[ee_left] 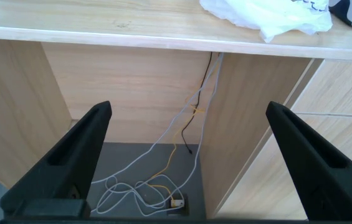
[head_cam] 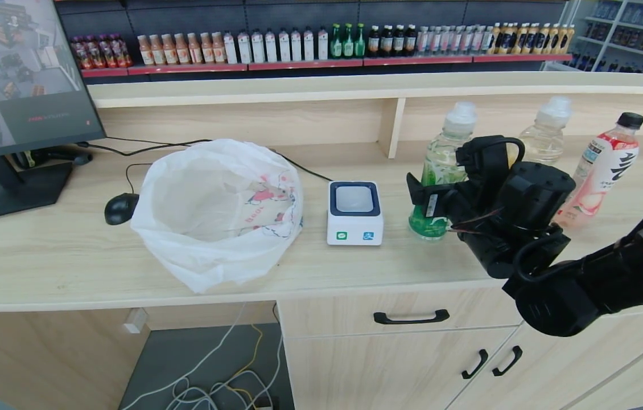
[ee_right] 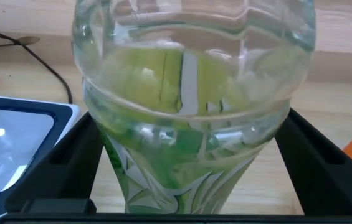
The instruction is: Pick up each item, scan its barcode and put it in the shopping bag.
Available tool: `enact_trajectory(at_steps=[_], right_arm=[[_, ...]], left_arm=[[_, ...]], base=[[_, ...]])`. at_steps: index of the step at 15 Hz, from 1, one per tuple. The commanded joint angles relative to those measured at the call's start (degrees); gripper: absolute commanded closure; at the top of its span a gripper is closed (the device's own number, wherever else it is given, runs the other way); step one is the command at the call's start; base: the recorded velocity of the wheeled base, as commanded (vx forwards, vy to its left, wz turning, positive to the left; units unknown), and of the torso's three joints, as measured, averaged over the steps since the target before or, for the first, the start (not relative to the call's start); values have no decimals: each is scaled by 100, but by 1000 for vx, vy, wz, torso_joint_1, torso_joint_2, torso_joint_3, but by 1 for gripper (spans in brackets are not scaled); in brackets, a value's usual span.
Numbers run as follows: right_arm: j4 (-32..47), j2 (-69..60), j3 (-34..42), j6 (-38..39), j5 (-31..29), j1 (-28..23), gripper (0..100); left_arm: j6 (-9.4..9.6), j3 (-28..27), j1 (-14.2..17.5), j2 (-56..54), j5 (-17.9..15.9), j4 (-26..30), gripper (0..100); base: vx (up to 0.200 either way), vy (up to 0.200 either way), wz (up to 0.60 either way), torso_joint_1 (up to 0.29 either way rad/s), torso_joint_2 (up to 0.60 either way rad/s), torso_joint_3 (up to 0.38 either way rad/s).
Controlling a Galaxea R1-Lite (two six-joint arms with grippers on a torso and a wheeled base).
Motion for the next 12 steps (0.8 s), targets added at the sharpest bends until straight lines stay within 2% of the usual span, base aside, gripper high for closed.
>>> enact_trajectory(at_steps=[1, 2, 5, 12], right_arm=[[-11, -2, -16, -10, 3, -53, 0], [-11, -2, -7, -27, 3, -53, 100], [-29, -20, -95, 8, 241, -53, 100], [-29, -380, 151, 166, 258, -79, 100]], left_arm=[[-2, -6, 1, 0, 1, -1, 0], [-2, -6, 1, 0, 1, -1, 0], [-2, -6, 1, 0, 1, -1, 0], [-2, 2, 1, 0, 1, -1, 0]], base=[[0, 0, 0, 0, 0, 0], [0, 0, 0, 0, 0, 0], [0, 0, 0, 0, 0, 0], [0, 0, 0, 0, 0, 0]])
